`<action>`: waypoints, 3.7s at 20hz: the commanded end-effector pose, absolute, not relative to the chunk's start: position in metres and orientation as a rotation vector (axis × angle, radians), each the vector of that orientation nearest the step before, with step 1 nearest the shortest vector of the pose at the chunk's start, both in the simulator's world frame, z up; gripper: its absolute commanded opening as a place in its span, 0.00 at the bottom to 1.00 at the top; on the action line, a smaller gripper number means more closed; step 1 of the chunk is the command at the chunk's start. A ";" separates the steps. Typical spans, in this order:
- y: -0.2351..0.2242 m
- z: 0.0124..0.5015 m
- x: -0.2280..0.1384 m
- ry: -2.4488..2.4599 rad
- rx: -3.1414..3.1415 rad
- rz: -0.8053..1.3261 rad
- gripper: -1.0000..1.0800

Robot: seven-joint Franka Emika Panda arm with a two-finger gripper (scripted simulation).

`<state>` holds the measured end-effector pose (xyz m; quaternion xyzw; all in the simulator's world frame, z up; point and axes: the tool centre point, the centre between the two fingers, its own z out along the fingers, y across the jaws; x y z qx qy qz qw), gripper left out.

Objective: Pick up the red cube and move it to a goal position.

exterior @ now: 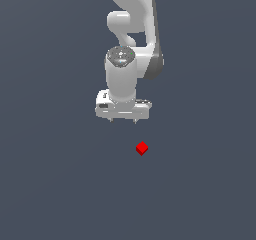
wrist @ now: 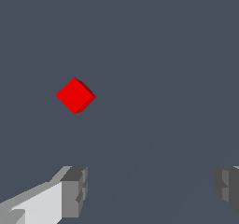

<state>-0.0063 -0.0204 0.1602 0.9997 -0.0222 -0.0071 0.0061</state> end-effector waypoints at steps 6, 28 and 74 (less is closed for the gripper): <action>-0.019 0.157 -0.004 -0.038 3.130 -0.022 0.96; 0.039 0.055 0.047 0.824 3.031 -0.004 0.96; 0.048 0.137 0.031 1.121 2.933 -0.001 0.00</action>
